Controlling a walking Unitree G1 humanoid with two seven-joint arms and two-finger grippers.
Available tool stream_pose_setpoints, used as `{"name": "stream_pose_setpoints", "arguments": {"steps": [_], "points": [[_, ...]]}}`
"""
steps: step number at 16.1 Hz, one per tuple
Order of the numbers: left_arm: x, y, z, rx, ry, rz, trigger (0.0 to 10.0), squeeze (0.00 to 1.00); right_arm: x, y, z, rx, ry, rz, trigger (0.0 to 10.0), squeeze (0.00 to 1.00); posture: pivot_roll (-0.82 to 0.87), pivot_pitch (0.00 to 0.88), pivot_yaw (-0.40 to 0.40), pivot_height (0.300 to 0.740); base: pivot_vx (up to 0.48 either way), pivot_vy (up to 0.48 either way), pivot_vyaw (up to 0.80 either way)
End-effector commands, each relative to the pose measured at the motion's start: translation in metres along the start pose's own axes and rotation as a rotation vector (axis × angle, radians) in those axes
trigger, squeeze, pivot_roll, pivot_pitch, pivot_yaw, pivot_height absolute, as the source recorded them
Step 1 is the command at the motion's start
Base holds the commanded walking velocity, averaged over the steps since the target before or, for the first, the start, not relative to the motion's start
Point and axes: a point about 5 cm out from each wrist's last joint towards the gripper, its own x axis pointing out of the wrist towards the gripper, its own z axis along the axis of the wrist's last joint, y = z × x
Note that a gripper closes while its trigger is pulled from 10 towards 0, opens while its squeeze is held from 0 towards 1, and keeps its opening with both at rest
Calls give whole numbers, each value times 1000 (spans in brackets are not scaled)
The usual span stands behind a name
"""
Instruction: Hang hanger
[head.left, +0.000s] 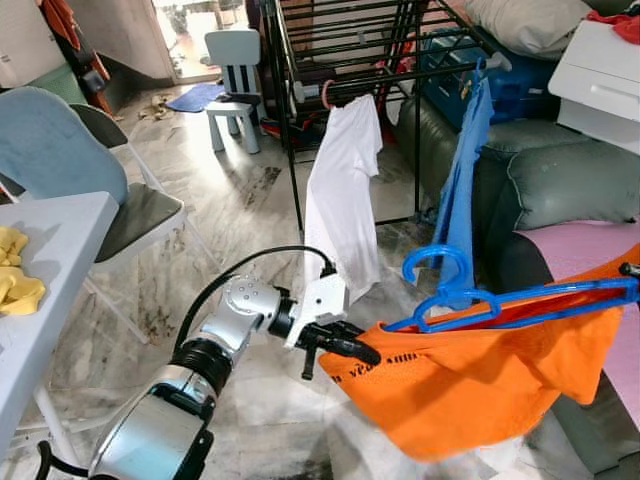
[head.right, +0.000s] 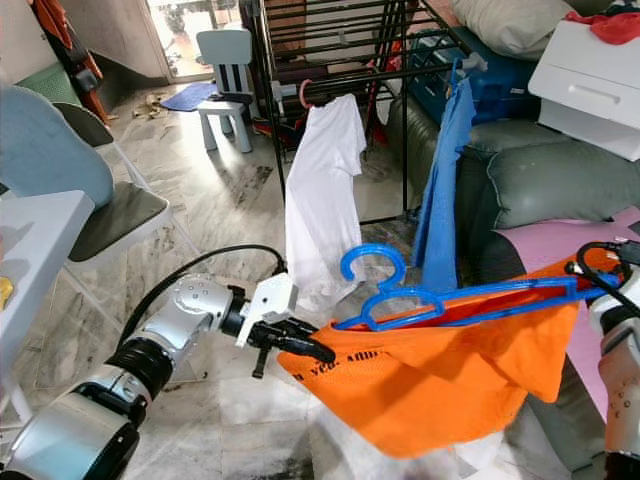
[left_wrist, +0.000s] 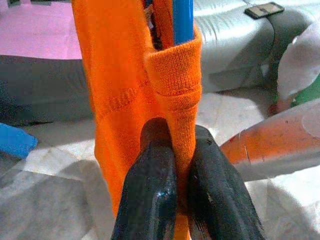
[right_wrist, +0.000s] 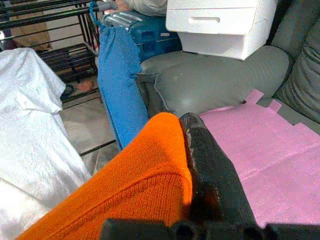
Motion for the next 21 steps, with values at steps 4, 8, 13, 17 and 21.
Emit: {"name": "stream_pose_setpoints", "arguments": {"steps": [4,8,13,17,21], "points": [[-35,-15,-52,-94,300,56,0,0,0,-26,52,-101,-193,-118,0,0,-63,0,31,740,0,0,0],[-41,-10,-61,-102,394,185,0,0,-4,-13,72,-203,-263,-70,0,0,-64,0,35,740,0,0,0],[-49,-9,-76,-148,544,288,0,0,-4,-2,85,-286,-308,-50,0,0,-64,0,34,740,0,0,0],[-47,-10,-80,-142,583,314,0,0,-2,7,87,-327,-313,-30,0,0,-62,0,30,740,0,0,0],[-40,7,-72,-145,532,557,0,0,1,38,78,-307,-311,41,0,0,-59,0,34,740,0,0,0]]}}
